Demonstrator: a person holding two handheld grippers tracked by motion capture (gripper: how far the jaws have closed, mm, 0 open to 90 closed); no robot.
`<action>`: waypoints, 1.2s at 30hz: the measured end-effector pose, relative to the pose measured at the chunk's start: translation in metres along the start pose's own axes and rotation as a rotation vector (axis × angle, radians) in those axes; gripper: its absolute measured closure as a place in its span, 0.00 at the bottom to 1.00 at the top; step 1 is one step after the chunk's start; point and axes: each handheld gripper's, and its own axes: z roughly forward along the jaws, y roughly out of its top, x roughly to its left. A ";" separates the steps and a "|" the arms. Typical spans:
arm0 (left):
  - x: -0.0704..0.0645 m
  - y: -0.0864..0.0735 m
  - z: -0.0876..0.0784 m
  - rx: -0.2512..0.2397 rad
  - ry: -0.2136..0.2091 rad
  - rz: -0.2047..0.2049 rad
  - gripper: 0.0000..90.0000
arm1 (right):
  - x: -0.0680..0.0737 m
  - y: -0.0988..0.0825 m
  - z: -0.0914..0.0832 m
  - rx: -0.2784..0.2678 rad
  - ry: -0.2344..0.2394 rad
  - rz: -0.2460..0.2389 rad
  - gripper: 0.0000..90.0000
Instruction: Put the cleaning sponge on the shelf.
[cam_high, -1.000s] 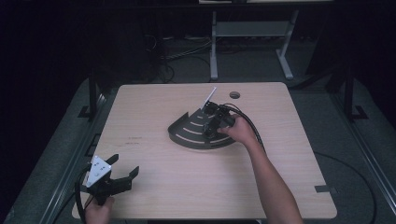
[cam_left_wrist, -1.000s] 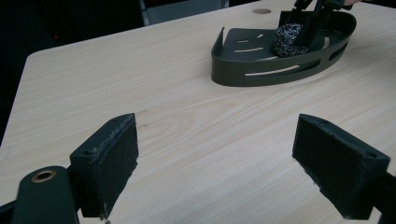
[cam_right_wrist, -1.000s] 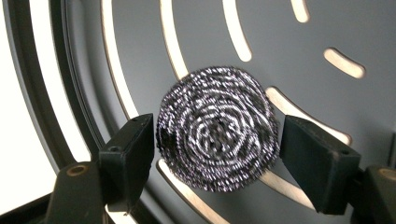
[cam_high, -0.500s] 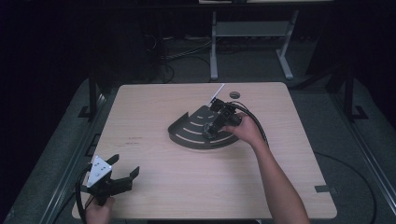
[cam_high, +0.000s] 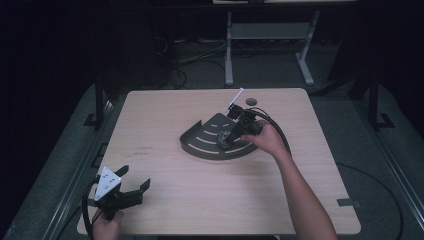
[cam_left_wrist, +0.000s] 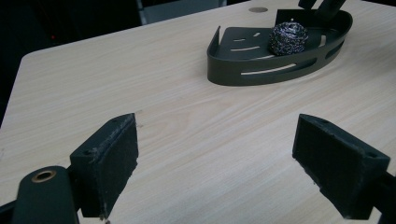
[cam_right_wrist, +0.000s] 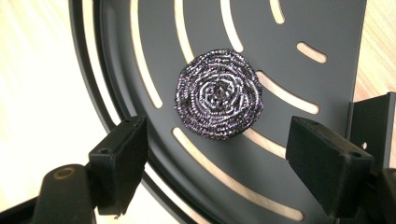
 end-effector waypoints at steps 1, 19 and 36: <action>0.000 0.000 0.000 0.000 0.000 -0.001 0.15 | 0.000 -0.001 -0.001 0.001 0.002 0.001 0.23; 0.000 0.000 0.001 0.007 -0.001 0.003 0.15 | 0.007 -0.021 -0.011 -0.022 0.024 0.002 0.22; -0.001 -0.001 0.003 0.011 -0.001 0.005 0.15 | 0.011 -0.044 -0.022 -0.028 0.017 0.001 0.21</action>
